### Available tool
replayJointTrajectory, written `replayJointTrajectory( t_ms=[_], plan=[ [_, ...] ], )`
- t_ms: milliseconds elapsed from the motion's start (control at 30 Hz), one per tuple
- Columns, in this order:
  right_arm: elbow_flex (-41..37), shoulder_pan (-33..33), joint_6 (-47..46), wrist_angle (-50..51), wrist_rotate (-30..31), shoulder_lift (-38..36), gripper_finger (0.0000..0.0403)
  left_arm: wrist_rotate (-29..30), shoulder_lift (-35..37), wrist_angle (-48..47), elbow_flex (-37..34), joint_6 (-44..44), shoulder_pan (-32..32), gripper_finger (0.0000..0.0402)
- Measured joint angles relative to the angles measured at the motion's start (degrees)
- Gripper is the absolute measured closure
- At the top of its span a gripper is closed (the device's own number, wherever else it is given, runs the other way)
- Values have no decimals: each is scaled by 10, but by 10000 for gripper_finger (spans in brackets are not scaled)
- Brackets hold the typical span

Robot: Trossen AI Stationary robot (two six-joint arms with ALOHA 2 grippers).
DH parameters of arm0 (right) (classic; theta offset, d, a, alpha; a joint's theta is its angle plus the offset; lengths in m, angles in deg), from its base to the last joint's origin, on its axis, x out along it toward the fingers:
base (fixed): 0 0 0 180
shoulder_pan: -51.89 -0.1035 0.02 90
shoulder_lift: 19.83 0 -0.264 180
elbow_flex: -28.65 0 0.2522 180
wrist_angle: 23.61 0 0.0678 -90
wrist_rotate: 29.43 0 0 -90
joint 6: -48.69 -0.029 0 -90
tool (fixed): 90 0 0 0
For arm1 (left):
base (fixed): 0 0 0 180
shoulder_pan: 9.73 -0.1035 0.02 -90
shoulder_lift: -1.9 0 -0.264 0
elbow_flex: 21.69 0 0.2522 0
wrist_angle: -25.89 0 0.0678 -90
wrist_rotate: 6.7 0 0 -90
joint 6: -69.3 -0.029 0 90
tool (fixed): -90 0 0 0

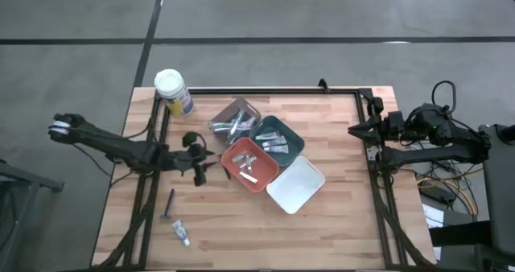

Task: Pick & Place Travel size toiletries
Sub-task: Put the blue razor into the white bin

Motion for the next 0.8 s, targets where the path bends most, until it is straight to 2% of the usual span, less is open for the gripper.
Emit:
replayJointTrajectory(
  t_ms=[133,267,467,800],
  plan=[
    [0,0,0,0,0,0,369,39,21,47,-75,1,0,234],
    [0,0,0,0,0,0,369,76,19,99,-119,9,0,234],
    [0,0,0,0,0,0,369,80,0,114,-137,52,-2,234],
    [0,0,0,0,0,0,369,90,-90,178,-135,46,-2,234]
  ],
)
